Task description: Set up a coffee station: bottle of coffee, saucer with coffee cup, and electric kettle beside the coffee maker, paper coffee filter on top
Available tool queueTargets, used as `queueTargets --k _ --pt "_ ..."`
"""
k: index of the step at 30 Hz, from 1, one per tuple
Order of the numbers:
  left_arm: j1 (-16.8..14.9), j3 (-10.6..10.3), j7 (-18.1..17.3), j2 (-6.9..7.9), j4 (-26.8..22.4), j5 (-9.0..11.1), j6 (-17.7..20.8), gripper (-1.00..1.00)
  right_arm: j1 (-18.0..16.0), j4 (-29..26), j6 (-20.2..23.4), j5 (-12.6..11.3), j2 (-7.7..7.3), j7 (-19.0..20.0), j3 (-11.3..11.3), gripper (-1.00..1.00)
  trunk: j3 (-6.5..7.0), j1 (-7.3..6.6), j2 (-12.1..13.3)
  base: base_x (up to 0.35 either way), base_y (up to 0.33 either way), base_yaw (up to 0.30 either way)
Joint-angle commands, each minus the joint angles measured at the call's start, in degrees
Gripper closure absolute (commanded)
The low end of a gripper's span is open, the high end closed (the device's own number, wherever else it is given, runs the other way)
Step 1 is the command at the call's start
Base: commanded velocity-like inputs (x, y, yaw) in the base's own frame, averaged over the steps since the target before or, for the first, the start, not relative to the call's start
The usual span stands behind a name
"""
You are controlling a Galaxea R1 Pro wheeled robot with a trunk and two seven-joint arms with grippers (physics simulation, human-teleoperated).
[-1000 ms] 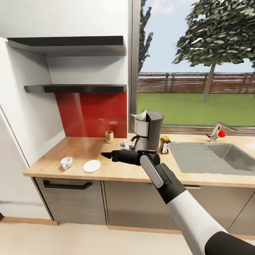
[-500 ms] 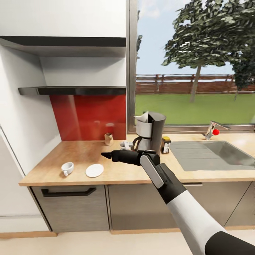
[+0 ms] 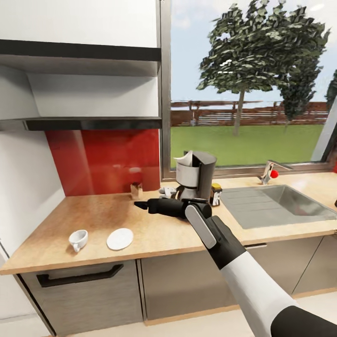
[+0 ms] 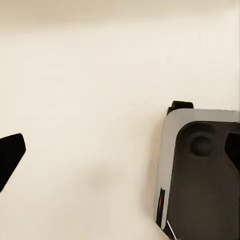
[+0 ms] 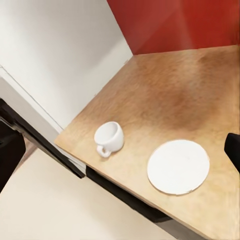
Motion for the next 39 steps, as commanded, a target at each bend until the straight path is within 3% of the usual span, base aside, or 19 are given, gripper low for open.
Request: queueTargets --k 1,3,6,7,10,12,15,16,17,23,27,32,33,34,36,39 --pt "0.02 -0.13 -0.15 -0.04 -1.83 0.53 -0.09 -1.00 -0.02 0.02 0.19 0.21 -0.10 0.23 -0.04 -1.00 0.02 0.03 -0.04 0.025 0.022 -0.215" --pt "0.02 -0.43 -1.03 -0.08 -3.80 0.33 -0.13 -1.00 -0.02 0.02 0.19 0.22 -0.34 0.23 -0.06 -1.00 0.12 0.03 -0.04 0.017 0.014 -0.215" --pt "0.03 -1.45 -7.10 0.29 -9.99 -0.22 -0.20 -1.00 -0.04 0.10 0.20 0.22 -0.94 0.23 -0.05 -1.00 0.27 0.03 -0.04 0.005 0.004 -0.216" --pt "0.04 -1.61 -11.44 0.56 -13.82 -0.33 -0.19 -1.00 -0.02 0.19 0.20 0.23 -1.07 0.23 -0.07 -1.00 0.32 0.03 -0.04 0.001 0.001 -0.217" --pt "0.08 -1.69 -17.66 0.86 -19.72 -0.45 -0.08 -1.00 -0.06 0.26 0.20 0.23 -1.15 0.23 -0.08 -1.00 0.47 0.03 -0.04 0.000 0.000 -0.204" --pt "0.10 -1.72 -26.14 1.61 -26.22 -0.56 0.42 -1.00 -0.03 0.28 0.20 0.23 -1.27 0.23 -0.15 -1.00 0.50 0.03 -0.04 0.000 0.000 -0.089" --pt "0.11 -1.57 -36.47 2.90 -31.52 -0.59 1.61 -1.00 -0.02 0.29 0.16 0.23 -1.72 0.23 -0.17 -1.00 0.52 0.03 -0.04 0.000 0.000 -0.042" --pt "0.09 -1.50 -38.66 3.19 -32.61 -0.56 2.64 -1.00 -0.03 0.29 0.14 0.23 -1.86 0.23 -0.17 -1.00 0.52 0.03 -0.04 0.000 0.000 -0.013" --pt "-0.67 -1.40 -46.11 3.67 -36.82 -0.55 9.52 -1.00 -0.04 0.29 0.12 0.23 -2.07 0.23 -0.17 -1.00 0.52 0.03 -0.04 0.000 0.000 -0.003" --pt "-3.68 -1.15 -61.13 5.09 -44.49 -0.38 22.37 -1.00 -0.01 0.32 0.11 0.22 -2.12 0.23 -0.09 -1.00 0.52 0.03 -0.04 0.000 0.000 0.000" --pt "-6.69 1.08 -66.42 6.03 -48.14 -0.04 31.03 -1.00 -0.01 0.42 0.12 0.23 -2.12 0.23 -0.09 -1.00 0.52 0.03 -0.04 0.000 0.000 0.000" --pt "-10.44 4.31 -69.26 6.52 -52.11 0.06 41.43 -1.00 -0.01 0.46 0.18 0.23 -2.35 0.23 -0.12 -1.00 0.52 0.03 -0.04 0.000 0.000 0.000" --pt "-13.96 5.10 -71.39 7.19 -56.28 0.11 51.57 -1.00 -0.01 0.46 0.18 0.20 -3.18 0.23 -0.16 -1.00 0.52 0.03 -0.04 0.000 0.000 0.000" --pt "-14.84 5.17 -71.73 7.30 -57.29 0.13 53.99 -1.00 -0.01 0.44 0.15 0.18 -3.50 0.23 -0.18 -1.00 0.52 0.03 -0.04 0.000 0.000 0.000" --pt "-17.29 5.24 -72.28 7.43 -59.68 0.29 57.70 -1.00 -0.01 0.44 0.12 0.14 -4.31 0.23 -0.27 -1.00 0.52 0.03 -0.04 0.000 0.000 0.000" --pt "-19.66 4.96 -72.51 7.43 -61.19 0.72 58.81 -1.00 -0.01 0.45 0.11 0.14 -4.58 0.23 -0.33 -1.00 0.52 0.03 -0.04 0.000 0.000 0.000"
